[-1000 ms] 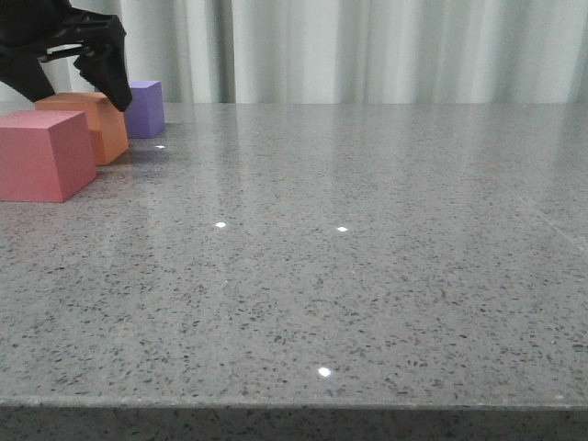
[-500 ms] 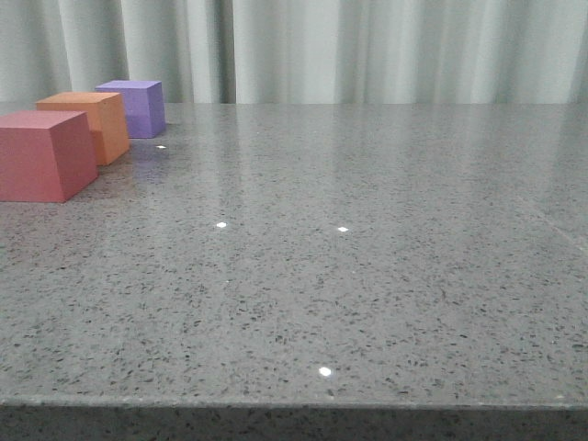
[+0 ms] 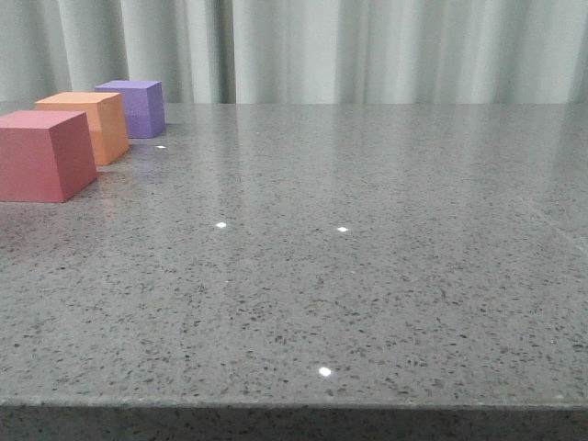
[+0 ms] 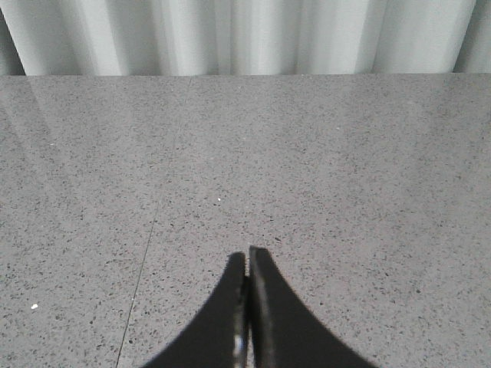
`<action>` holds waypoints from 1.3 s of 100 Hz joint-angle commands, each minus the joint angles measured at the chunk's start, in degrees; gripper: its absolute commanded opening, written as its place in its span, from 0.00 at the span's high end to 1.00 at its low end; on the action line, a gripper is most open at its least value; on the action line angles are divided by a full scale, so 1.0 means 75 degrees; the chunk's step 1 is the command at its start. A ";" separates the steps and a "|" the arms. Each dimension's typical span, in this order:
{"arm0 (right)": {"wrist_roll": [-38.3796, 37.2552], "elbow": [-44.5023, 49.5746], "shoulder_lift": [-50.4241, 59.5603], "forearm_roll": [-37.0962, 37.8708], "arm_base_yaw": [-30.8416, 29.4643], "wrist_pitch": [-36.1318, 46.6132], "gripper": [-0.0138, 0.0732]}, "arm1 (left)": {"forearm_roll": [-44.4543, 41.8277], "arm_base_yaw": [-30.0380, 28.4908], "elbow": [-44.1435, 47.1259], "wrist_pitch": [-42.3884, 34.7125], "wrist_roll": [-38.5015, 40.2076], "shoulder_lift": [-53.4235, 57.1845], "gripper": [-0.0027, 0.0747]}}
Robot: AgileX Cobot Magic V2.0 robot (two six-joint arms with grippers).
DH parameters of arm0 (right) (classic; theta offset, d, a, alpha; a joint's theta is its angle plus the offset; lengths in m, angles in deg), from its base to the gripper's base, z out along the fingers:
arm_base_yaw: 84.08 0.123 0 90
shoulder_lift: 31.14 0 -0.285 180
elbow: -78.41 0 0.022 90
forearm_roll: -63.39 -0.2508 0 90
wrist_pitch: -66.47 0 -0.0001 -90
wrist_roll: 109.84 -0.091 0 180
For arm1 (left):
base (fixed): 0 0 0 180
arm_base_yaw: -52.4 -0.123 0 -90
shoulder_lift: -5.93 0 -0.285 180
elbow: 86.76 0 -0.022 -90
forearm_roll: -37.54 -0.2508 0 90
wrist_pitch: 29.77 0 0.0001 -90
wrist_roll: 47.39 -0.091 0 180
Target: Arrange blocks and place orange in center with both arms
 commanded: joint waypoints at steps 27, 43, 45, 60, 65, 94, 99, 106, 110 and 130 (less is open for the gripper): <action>0.0043 -0.0195 0.0012 0.0135 -0.0053 0.0602 0.92 | 0.0171 -0.0026 0.1669 -0.0780 0.0016 0.2865 0.65; 0.0043 -0.0195 0.0012 0.0135 -0.0053 0.0602 0.92 | 0.0171 -0.0026 0.1920 -0.0780 0.0016 0.3397 0.99; 0.0043 -0.0195 0.0012 0.0135 -0.0053 0.0602 0.92 | 0.0171 -0.0026 0.1925 -0.0780 0.0016 0.3416 0.99; 0.0043 -0.0195 0.0012 0.0135 -0.0053 0.0602 0.92 | 0.0171 -0.0026 0.1925 -0.0768 0.0016 0.3445 0.99; 0.0043 -0.0195 0.0012 0.0135 -0.0053 0.0602 0.92 | 0.0171 -0.0026 0.1925 -0.0768 0.0016 0.3445 0.99; 0.0043 -0.0195 0.0012 0.0135 -0.0053 0.0602 0.92 | 0.0171 -0.0026 0.1925 -0.0768 0.0016 0.3445 0.99; 0.0043 -0.0195 0.0012 0.0135 -0.0053 0.0602 0.92 | 0.0171 -0.0026 0.1925 -0.0768 0.0016 0.3445 0.99; 0.0043 -0.0195 0.0012 0.0135 -0.0053 0.0602 0.92 | 0.0171 -0.0026 0.1925 -0.0768 0.0016 0.3445 0.99; 0.0043 -0.0195 0.0012 0.0135 -0.0053 0.0602 0.92 | 0.0171 -0.0026 0.1925 -0.0768 0.0016 0.3445 0.99; 0.0043 -0.0195 0.0012 0.0135 -0.0053 0.0602 0.92 | 0.0137 -0.0026 0.2048 -0.1098 0.0016 0.3445 0.99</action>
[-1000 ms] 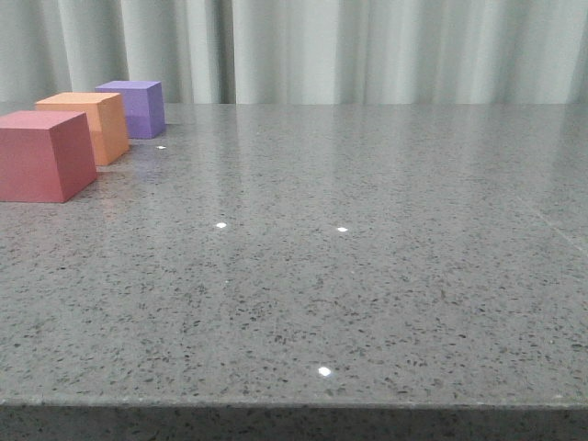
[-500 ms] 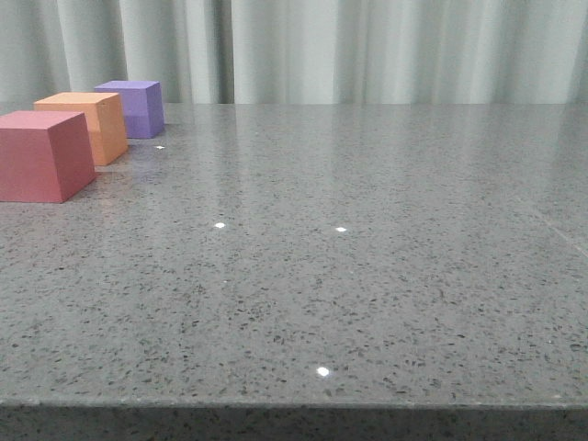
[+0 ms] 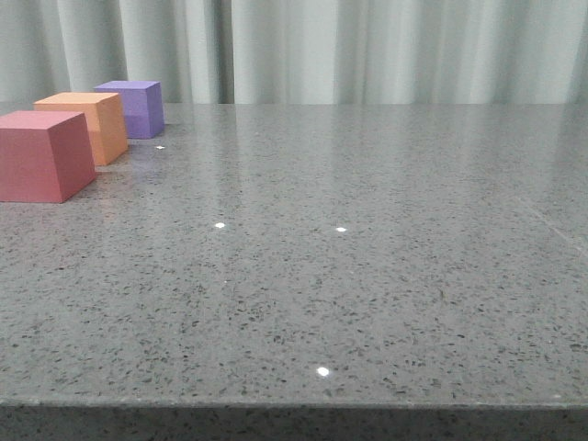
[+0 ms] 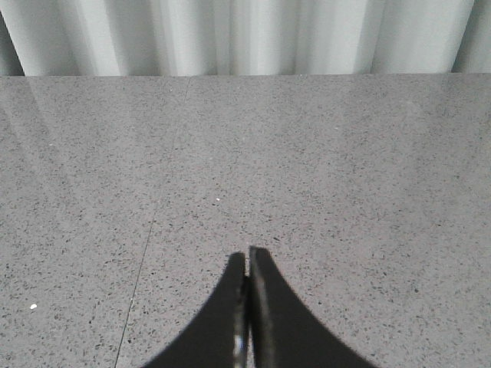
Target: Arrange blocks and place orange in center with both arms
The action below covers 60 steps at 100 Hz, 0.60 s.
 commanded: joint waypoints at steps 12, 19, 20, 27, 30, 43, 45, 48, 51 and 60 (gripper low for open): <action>0.0043 -0.0195 0.0012 0.0135 -0.0053 0.0602 0.92 | -0.0358 0.0003 0.0303 -0.1494 0.0016 0.0108 0.99; 0.0043 -0.0195 0.0012 0.0135 -0.0053 0.0602 0.92 | -0.0650 0.0003 0.0628 -0.1864 0.0124 0.0322 0.99; 0.0043 -0.0195 0.0012 0.0135 -0.0053 0.0602 0.92 | -0.0716 0.0003 0.0700 -0.1903 0.0166 0.0346 0.99; 0.0043 -0.0195 0.0012 0.0135 -0.0053 0.0602 0.92 | -0.1235 0.0003 0.1067 -0.2238 0.0906 0.0631 0.99; 0.0043 -0.0195 0.0012 0.0135 -0.0053 0.0602 0.92 | -0.1545 0.0003 0.1224 -0.2362 0.1336 0.0746 0.99; 0.0043 -0.0195 0.0012 0.0135 -0.0053 0.0602 0.92 | -0.2620 0.0003 0.1993 -0.2708 0.2428 0.1384 0.99; 0.0043 -0.0195 0.0012 0.0135 -0.0053 0.0602 0.92 | -0.2641 0.0003 0.2115 -0.2726 0.2451 0.1496 0.99; 0.0043 -0.0195 0.0012 0.0135 -0.0053 0.0602 0.92 | -0.2641 0.0003 0.2270 -0.2726 0.2451 0.1650 0.99; 0.0043 -0.0195 0.0012 0.0135 -0.0053 0.0602 0.92 | -0.2641 0.0003 0.2420 -0.2726 0.2451 0.1802 0.99; 0.0043 -0.0195 0.0012 0.0135 -0.0053 0.0602 0.92 | -0.2641 0.0003 0.2913 -0.2726 0.2451 0.2267 0.99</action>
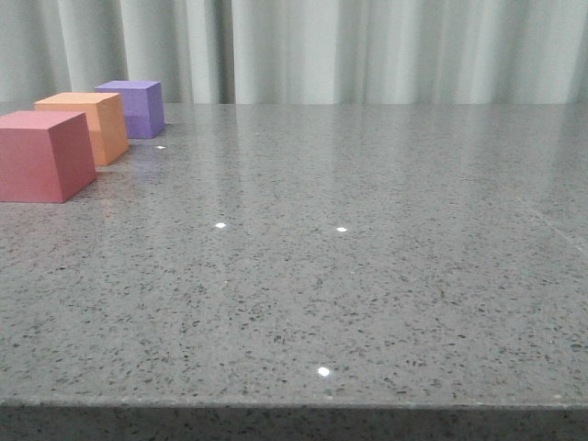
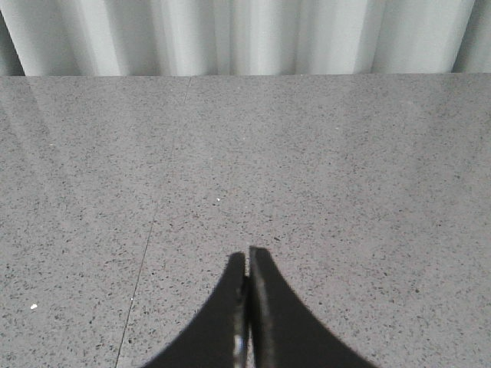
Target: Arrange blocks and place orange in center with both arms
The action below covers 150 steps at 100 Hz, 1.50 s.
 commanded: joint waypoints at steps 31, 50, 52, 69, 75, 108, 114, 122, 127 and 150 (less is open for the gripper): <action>0.0043 -0.0195 0.0012 0.0135 -0.0053 0.0602 0.92 | -0.0089 0.0003 0.1421 -0.1072 0.0162 0.1268 0.99; 0.0043 -0.0195 0.0012 0.0135 -0.0053 0.0596 0.92 | -0.0089 0.0003 0.1801 -0.1817 0.0162 0.1268 0.99; 0.0043 -0.0195 0.0012 0.0135 -0.0053 0.0596 0.92 | -0.0089 0.0003 0.1801 -0.1839 0.0162 0.1268 0.99; 0.0043 -0.0195 0.0012 0.0135 -0.0053 0.0596 0.92 | -0.0089 0.0003 0.1801 -0.1846 0.0162 0.1268 0.99; 0.0043 -0.0195 0.0012 0.0135 -0.0053 0.0596 0.92 | -0.0089 0.0003 0.1801 -0.1846 0.0162 0.1268 0.99; 0.0043 -0.0195 0.0012 0.0135 -0.0053 0.0596 0.92 | -0.0089 0.0003 0.1801 -0.1846 0.0162 0.1268 0.99; 0.0043 -0.0195 0.0012 0.0135 -0.0053 0.0596 0.92 | -0.0089 0.0003 0.1801 -0.1846 0.0162 0.1268 0.99; 0.0043 -0.0195 0.0012 0.0135 -0.0053 0.0596 0.92 | -0.0089 0.0003 0.1801 -0.1846 0.0162 0.1268 0.99; 0.0043 -0.0195 0.0012 0.0135 -0.0053 0.0596 0.92 | -0.0089 0.0003 0.1801 -0.1846 0.0162 0.1268 0.99; 0.0043 -0.0195 0.0012 0.0135 -0.0053 0.0596 0.92 | -0.0089 0.0003 0.1801 -0.1846 0.0162 0.1268 0.99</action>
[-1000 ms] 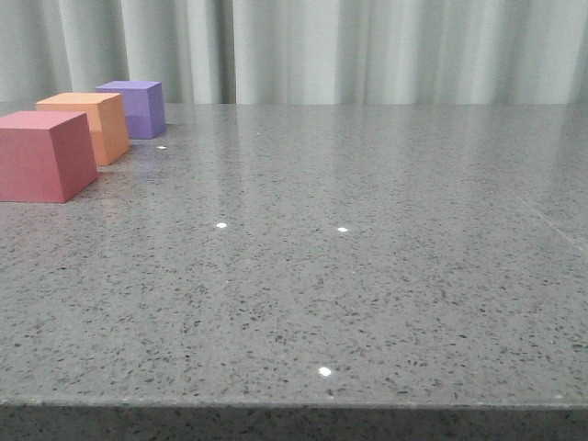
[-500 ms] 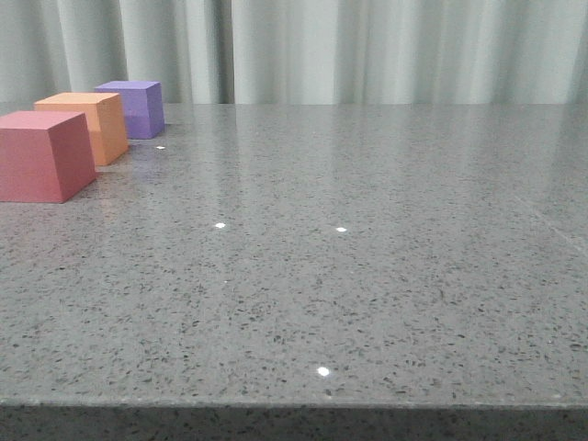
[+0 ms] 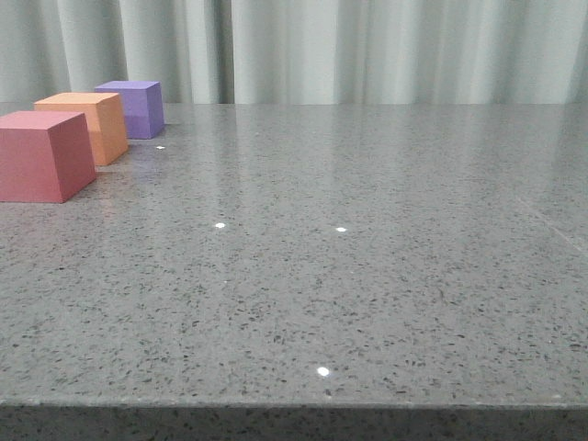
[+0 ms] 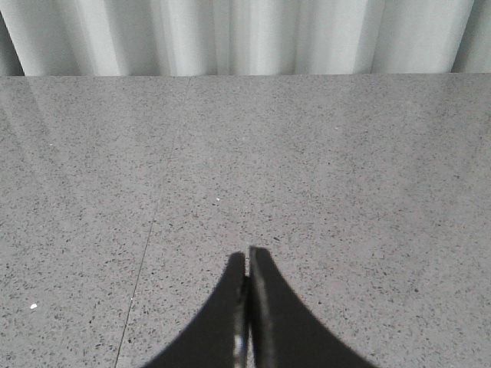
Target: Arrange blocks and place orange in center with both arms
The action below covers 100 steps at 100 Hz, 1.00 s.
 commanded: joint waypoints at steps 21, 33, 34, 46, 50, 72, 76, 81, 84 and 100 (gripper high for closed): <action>0.0083 -0.0146 0.0075 0.0175 -0.0053 0.0641 0.92 | 0.0007 0.0003 0.0333 -0.0667 0.0065 0.0242 0.99; 0.0083 0.0320 0.0442 0.0109 -0.0053 0.1228 0.92 | 0.0007 0.0003 0.0333 -0.0667 0.0065 0.0242 0.99; 0.0094 0.0364 0.0476 0.0079 -0.0053 0.1276 0.92 | 0.0007 0.0003 0.0333 -0.0667 0.0065 0.0242 0.99; 0.0576 0.1215 0.1164 -0.0575 -0.0053 0.2058 0.92 | 0.0007 0.0003 0.0333 -0.0667 0.0065 0.0242 0.99; 0.0845 0.1539 0.1442 -0.0874 -0.0053 0.2330 0.92 | 0.0007 0.0003 0.0333 -0.0667 0.0065 0.0242 0.99; 0.1793 0.3037 0.2930 -0.1973 -0.0053 0.3331 0.92 | 0.0007 0.0003 0.0333 -0.0667 0.0065 0.0242 0.99; 0.1793 0.3275 0.3229 -0.1973 -0.0053 0.3393 0.92 | 0.0007 0.0003 0.0333 -0.0667 0.0065 0.0242 0.99; 0.1793 0.3518 0.3572 -0.1973 -0.0053 0.3407 0.92 | 0.0007 0.0003 0.0333 -0.0667 0.0065 0.0242 0.99; 0.1793 0.3648 0.3803 -0.1973 -0.0053 0.3407 0.92 | 0.0007 0.0003 0.0333 -0.0667 0.0065 0.0242 0.99; 0.1793 0.4270 0.4661 -0.1973 -0.0053 0.3407 0.92 | 0.0007 0.0003 0.0333 -0.0667 0.0065 0.0242 0.99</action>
